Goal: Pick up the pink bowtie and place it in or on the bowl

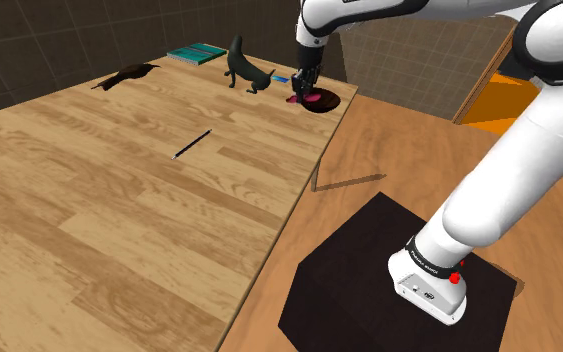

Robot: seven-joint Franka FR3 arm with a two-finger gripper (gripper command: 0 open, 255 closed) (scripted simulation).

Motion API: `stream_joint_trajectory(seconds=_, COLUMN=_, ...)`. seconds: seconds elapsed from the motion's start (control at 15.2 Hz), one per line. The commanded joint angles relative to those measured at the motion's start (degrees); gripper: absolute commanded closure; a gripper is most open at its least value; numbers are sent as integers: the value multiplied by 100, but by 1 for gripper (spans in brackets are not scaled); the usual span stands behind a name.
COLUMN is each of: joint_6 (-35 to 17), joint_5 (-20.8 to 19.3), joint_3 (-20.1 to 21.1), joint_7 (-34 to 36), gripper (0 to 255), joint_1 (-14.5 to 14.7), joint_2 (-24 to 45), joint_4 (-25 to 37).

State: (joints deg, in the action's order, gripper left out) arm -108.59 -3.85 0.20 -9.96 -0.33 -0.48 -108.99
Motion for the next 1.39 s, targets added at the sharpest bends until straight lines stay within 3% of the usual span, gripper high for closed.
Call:
stream_joint_trajectory(seconds=0.0, joint_6=73, joint_5=2, joint_3=-129, joint_7=-267, gripper=255, joint_1=-127, joint_2=137, joint_4=225)
stream_joint_trajectory(seconds=0.59, joint_6=342, joint_5=137, joint_3=-595, joint_7=-1358, gripper=255, joint_1=-711, joint_2=1216, joint_4=1636)
stream_joint_trajectory(seconds=0.99, joint_6=776, joint_5=339, joint_3=-804, joint_7=-2061, gripper=255, joint_1=-1198, joint_2=2279, joint_4=3161)
stream_joint_trajectory(seconds=1.32, joint_6=388, joint_5=334, joint_3=-798, joint_7=-2044, gripper=255, joint_1=-1192, joint_2=2272, joint_4=2766)
